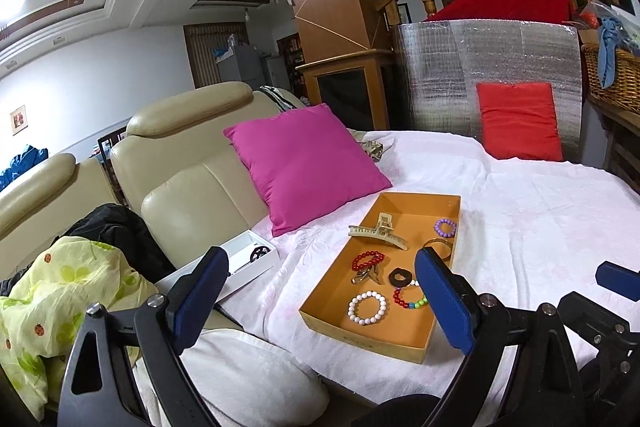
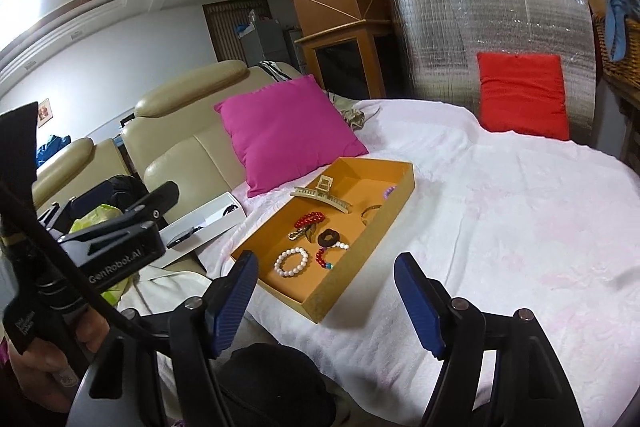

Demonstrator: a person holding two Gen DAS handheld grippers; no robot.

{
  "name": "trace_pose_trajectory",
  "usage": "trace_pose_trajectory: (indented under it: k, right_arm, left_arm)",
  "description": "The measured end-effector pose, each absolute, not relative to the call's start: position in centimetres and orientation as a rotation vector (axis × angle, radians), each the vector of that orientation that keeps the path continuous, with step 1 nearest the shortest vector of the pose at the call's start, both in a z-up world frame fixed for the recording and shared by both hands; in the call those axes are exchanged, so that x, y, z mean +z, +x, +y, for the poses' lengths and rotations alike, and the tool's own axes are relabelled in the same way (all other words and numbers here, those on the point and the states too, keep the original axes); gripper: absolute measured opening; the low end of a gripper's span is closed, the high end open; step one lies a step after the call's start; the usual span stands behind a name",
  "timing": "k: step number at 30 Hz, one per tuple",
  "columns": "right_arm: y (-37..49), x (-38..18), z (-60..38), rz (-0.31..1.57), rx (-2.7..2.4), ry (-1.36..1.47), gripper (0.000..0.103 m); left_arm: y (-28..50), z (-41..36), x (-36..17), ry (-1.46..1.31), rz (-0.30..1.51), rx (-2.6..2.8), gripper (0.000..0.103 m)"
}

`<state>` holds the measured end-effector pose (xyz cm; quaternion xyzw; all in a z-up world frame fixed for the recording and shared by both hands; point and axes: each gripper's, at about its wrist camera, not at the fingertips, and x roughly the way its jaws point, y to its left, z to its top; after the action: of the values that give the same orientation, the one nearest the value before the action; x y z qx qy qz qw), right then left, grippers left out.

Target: Organize jewelry

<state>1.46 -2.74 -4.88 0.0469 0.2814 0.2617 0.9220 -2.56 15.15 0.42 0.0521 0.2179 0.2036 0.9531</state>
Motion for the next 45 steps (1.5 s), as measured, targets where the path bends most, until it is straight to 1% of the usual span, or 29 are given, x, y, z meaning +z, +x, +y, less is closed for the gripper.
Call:
trace_pose_trajectory:
  k: [17,45]
  right_arm:
    - [1.7,-5.1,-1.9,0.6,0.533,0.098,0.075]
    - [1.4,-4.5,1.6,0.602,0.548,0.056,0.075]
  left_arm:
    - [-2.7,16.0,0.0,0.094,0.46,0.439,0.094]
    - [-3.3,19.5,-0.4,0.049,0.473,0.482,0.095]
